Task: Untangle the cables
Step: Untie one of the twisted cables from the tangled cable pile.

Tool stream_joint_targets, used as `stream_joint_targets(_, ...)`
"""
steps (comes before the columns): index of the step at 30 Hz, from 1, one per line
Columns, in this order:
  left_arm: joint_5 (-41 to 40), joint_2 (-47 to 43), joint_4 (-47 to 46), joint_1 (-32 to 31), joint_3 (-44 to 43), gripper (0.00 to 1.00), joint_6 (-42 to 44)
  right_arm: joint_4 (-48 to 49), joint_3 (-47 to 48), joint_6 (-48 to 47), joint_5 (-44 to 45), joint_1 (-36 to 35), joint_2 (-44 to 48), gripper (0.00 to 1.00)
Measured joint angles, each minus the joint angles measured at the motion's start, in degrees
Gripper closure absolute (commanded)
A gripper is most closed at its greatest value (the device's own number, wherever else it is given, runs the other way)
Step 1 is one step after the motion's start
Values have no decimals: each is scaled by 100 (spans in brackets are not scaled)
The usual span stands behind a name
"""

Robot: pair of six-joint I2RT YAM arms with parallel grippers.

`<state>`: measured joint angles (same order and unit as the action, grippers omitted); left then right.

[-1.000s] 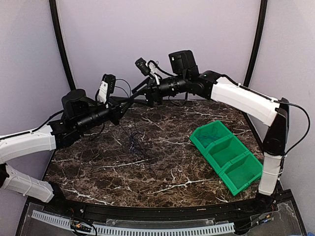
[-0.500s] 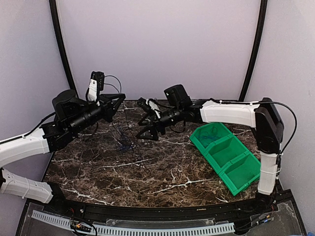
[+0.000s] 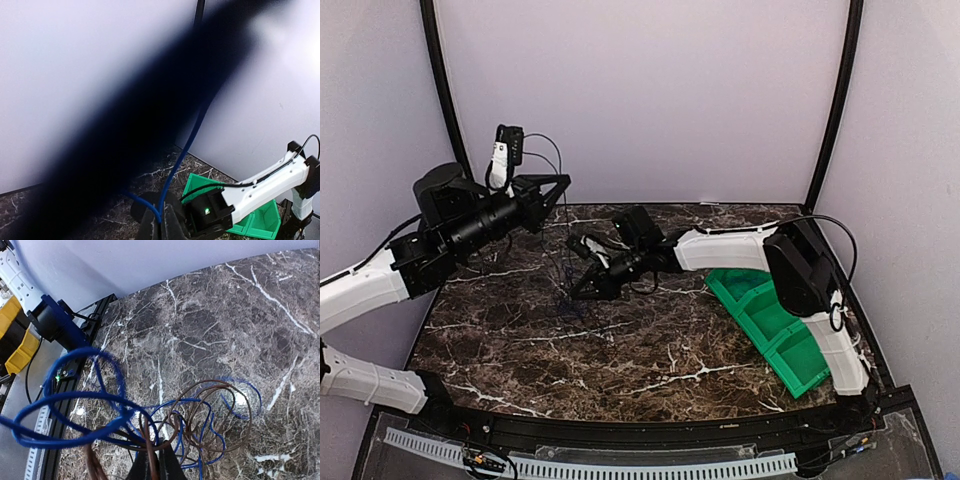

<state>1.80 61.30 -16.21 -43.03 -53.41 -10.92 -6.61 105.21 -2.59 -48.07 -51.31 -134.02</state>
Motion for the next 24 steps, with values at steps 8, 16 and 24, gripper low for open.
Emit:
stream_joint_targets(8,-66,-518,570,0,-1735,100,133,74,-24,396,-46,-2,-439,98)
stream_joint_targets(16,-59,-595,846,0,-3499,100,496,50,-33,592,81,-2,-699,88)
stream_joint_targets(24,-289,-579,968,0,-3318,100,643,-476,-68,133,343,-2,-492,44)
